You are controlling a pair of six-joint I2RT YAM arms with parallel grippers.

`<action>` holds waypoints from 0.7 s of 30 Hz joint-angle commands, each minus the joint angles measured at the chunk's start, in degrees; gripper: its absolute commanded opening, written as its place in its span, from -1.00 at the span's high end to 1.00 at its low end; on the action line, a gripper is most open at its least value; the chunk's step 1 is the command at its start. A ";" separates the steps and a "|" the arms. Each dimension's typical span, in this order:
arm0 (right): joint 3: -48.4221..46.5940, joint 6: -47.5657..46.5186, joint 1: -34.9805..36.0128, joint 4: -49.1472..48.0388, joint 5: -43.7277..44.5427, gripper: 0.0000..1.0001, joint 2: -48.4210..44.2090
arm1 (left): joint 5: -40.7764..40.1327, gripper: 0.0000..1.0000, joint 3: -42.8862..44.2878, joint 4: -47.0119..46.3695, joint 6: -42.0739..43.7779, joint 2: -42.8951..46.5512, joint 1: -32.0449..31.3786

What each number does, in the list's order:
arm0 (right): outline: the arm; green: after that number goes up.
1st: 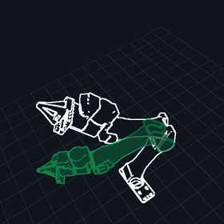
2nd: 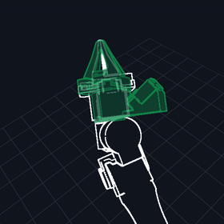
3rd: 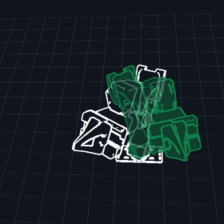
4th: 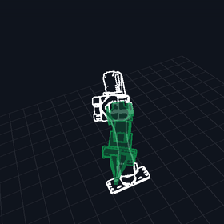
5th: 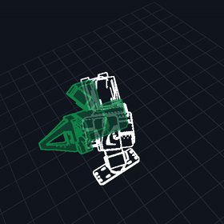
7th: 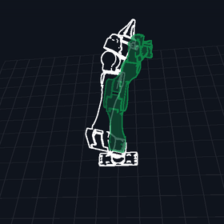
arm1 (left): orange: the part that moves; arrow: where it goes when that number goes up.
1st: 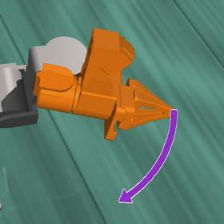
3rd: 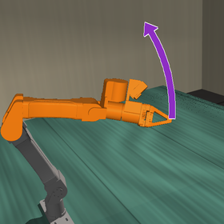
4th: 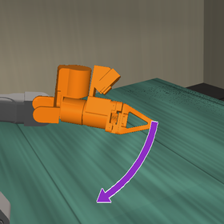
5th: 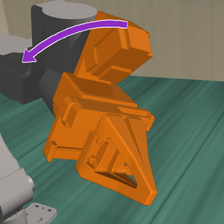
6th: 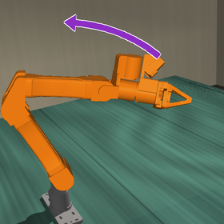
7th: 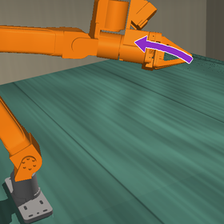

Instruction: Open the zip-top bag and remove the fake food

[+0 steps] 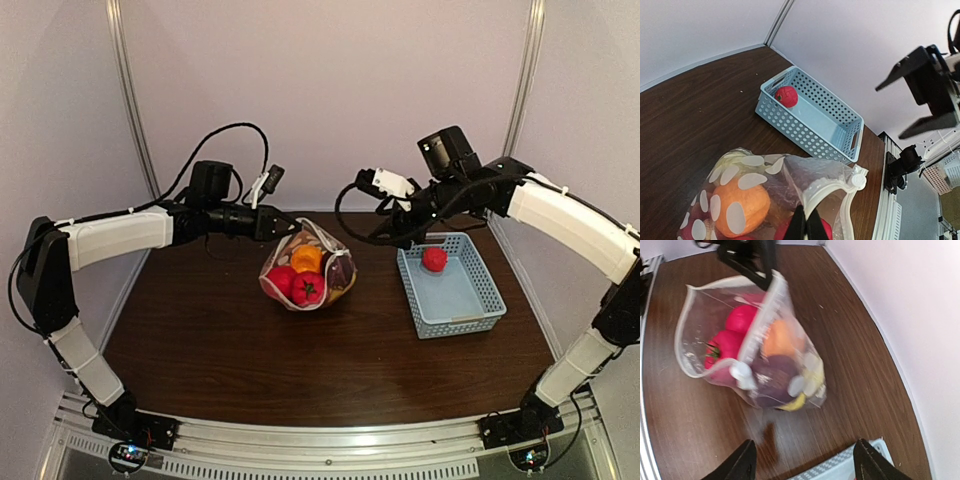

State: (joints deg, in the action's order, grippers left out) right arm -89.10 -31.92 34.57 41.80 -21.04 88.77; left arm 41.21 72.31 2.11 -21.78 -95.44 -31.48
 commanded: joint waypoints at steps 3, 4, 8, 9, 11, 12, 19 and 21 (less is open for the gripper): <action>-6.88 -3.77 11.47 4.47 1.46 -0.22 5.26 | 0.88 1.00 -0.25 -0.53 0.79 0.76 0.55; -7.76 -4.17 12.88 4.71 2.39 -0.20 6.36 | 0.95 1.00 -0.30 -0.46 0.70 0.69 0.55; -9.56 -6.65 17.76 4.19 6.48 -0.18 10.21 | 1.04 1.00 -0.33 -0.53 0.68 0.33 0.55; -9.71 -6.99 18.57 3.59 7.74 -0.16 10.94 | 1.01 1.00 -0.33 -0.53 0.69 0.20 0.55; -10.30 -7.02 19.81 2.48 9.50 -0.11 12.35 | 1.07 1.00 -0.33 -0.53 0.61 0.04 0.55; -10.95 -6.97 20.24 2.44 9.95 -0.09 13.33 | 1.11 1.00 -0.33 -0.48 0.60 0.06 0.55; -14.83 -6.13 21.86 1.01 14.33 -0.04 19.31 | 1.50 1.00 -0.24 -0.59 0.42 -0.19 0.55; -14.79 -5.83 21.94 0.46 15.10 -0.04 20.67 | 1.69 1.00 -0.16 -0.61 0.42 -0.14 0.55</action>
State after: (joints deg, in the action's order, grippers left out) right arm -102.17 -38.37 56.12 43.59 -10.26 107.20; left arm 41.63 72.31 2.28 -21.80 -95.46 -31.48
